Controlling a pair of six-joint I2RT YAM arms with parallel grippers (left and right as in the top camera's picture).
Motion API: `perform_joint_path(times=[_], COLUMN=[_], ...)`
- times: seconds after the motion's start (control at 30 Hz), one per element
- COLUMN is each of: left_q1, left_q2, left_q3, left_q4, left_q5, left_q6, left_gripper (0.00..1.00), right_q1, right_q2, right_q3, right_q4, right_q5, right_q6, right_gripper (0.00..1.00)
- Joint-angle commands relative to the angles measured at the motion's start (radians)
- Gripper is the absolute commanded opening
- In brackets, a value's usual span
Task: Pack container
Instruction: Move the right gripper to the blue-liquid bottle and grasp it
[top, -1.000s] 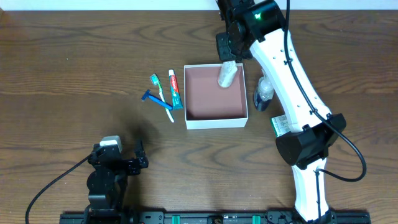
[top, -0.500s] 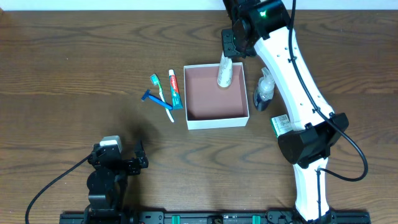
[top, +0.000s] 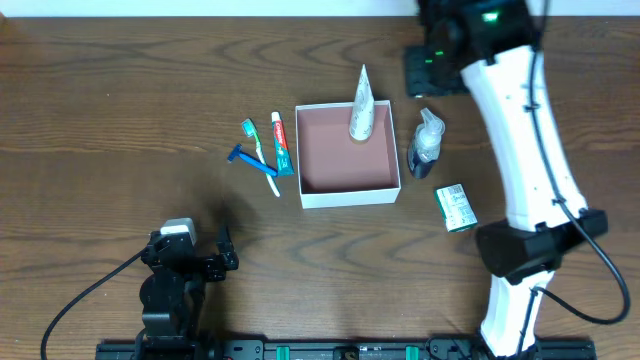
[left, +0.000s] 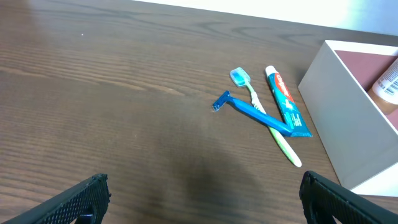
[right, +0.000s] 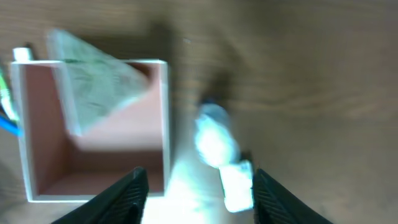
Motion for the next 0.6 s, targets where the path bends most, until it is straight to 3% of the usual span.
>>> perform_joint_path(times=[0.0, 0.13, 0.57], left_q1=[0.005, 0.005, 0.005], left_q2=[-0.007, -0.007, -0.007], left_q3=[-0.018, -0.018, -0.018], left_q4=[-0.005, -0.005, -0.005], left_q5=[-0.001, -0.001, -0.001], left_q6=[-0.008, -0.008, -0.008], left_gripper=[0.98, 0.98, 0.98], right_q1=[-0.034, -0.040, -0.044], right_q2=[0.003, 0.003, 0.003], right_q3=[-0.017, -0.096, -0.486], right_q4=[-0.024, -0.005, 0.240], right_q5=[0.001, -0.008, -0.082], right_q6=[0.008, 0.014, 0.022], right_gripper=[0.60, 0.70, 0.75])
